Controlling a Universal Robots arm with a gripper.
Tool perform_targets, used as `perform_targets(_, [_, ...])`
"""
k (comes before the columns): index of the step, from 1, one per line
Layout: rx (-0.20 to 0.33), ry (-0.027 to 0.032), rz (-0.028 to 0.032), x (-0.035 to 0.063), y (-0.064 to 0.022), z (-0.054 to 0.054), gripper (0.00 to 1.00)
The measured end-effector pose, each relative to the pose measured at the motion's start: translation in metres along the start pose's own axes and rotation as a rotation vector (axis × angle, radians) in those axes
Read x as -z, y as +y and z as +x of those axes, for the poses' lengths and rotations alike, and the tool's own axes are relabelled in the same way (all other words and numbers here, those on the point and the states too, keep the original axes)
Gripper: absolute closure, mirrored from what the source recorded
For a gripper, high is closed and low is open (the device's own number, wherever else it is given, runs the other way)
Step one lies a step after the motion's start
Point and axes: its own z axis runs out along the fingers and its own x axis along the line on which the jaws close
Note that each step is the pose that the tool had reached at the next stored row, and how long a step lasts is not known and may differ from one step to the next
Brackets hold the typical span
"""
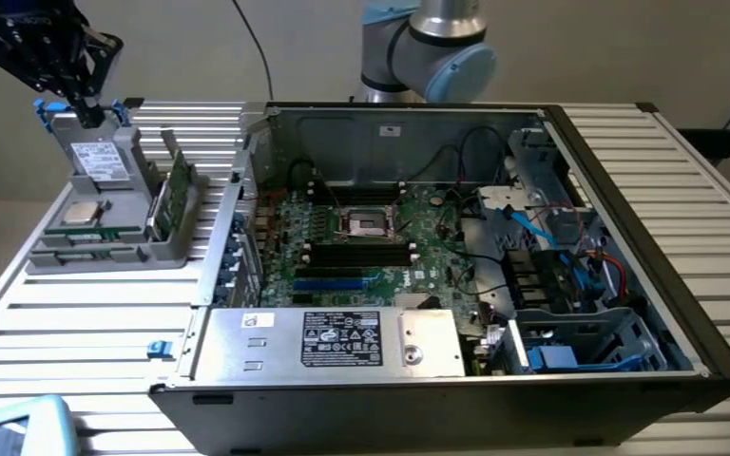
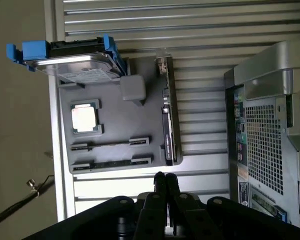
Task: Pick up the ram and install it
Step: 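Reach for the ram, then pick up the ram and move it above insertion slot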
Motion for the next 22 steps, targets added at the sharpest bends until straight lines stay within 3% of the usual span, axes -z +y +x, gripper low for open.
perform_targets(2, [0.000, 0.0000, 0.0000, -0.0003, 0.0040, 0.0012, 0.85])
perform_targets(15, [0.000, 0.0001, 0.0001, -0.0003, 0.0040, 0.0014, 0.85])
perform_targets(22, [0.000, 0.0001, 0.0001, -0.0004, 0.0037, 0.0101, 0.85])
